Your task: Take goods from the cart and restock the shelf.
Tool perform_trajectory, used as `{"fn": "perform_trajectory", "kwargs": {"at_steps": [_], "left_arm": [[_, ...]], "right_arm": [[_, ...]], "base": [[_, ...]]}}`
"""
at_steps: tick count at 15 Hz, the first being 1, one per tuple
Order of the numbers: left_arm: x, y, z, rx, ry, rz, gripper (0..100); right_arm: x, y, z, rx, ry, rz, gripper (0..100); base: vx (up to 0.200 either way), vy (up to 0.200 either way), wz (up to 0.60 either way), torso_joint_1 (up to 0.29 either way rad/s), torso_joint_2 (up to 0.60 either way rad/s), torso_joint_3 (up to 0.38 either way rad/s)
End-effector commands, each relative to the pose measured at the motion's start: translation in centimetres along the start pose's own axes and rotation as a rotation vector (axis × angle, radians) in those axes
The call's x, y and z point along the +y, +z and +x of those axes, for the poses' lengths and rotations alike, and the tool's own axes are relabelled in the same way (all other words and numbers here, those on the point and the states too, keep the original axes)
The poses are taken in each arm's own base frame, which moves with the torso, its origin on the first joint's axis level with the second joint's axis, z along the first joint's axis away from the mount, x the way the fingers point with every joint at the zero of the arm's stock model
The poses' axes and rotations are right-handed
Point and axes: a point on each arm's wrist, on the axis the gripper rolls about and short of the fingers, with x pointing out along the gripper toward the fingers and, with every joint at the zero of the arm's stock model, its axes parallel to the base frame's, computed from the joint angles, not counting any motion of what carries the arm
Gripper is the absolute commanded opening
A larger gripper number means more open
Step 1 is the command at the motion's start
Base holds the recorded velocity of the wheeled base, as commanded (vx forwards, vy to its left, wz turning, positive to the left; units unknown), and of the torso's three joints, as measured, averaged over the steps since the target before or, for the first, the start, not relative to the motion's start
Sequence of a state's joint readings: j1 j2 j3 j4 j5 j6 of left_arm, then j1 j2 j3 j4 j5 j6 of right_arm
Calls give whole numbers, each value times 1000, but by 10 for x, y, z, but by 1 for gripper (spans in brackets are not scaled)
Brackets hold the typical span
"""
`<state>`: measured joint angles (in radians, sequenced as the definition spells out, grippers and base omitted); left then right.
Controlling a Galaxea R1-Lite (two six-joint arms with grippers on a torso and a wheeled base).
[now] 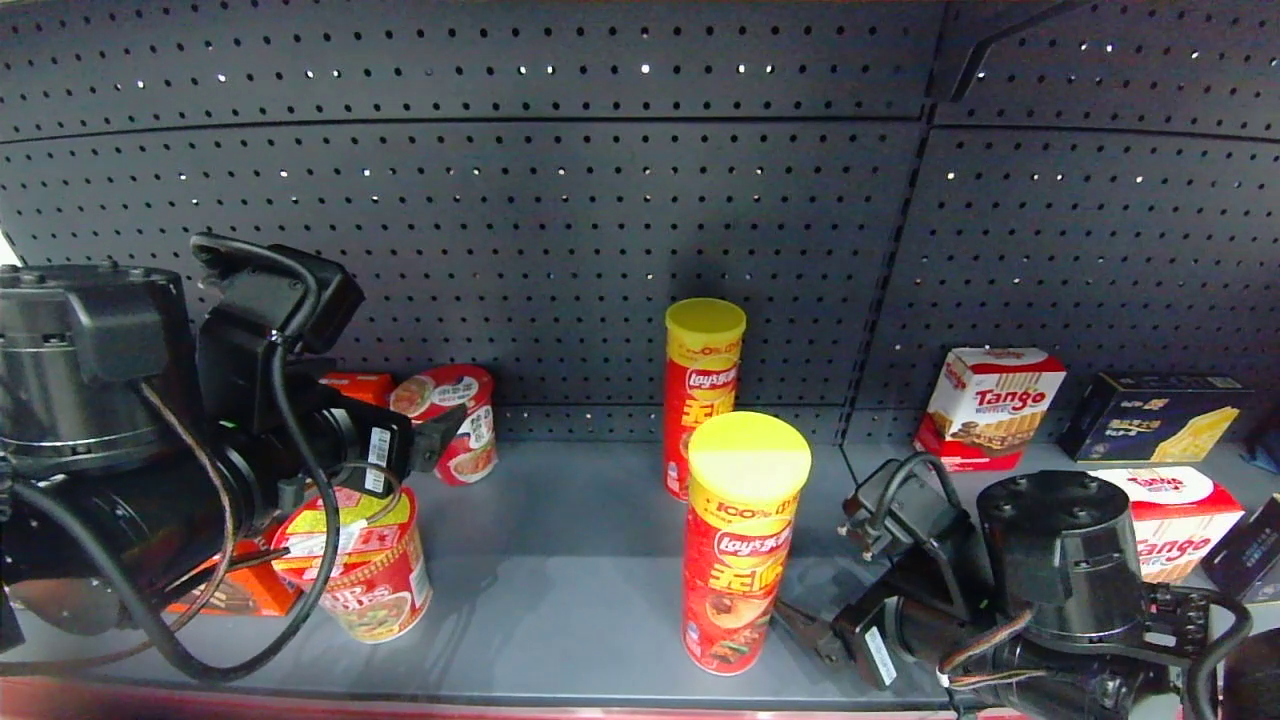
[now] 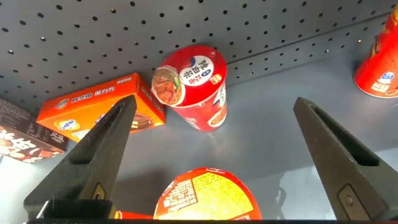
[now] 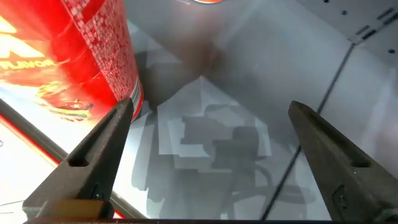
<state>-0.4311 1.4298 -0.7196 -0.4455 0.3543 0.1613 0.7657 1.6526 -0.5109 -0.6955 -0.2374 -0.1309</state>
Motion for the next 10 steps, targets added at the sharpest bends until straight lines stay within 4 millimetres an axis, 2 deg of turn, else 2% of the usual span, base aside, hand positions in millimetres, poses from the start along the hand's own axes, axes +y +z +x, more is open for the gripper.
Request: {"fn": "perform_trajectory", "kwargs": {"at_steps": [1,10], "left_arm": [[0,0,0,1,0,0,100],[-1,-1,1,4,-5,0,100]], "right_arm": [[3,0,4,5,6,-4,100],[7,1,11,8,17,-7,100]], "base": [[0,0,0,0,0,0],[0,0,0,0,0,0]]}}
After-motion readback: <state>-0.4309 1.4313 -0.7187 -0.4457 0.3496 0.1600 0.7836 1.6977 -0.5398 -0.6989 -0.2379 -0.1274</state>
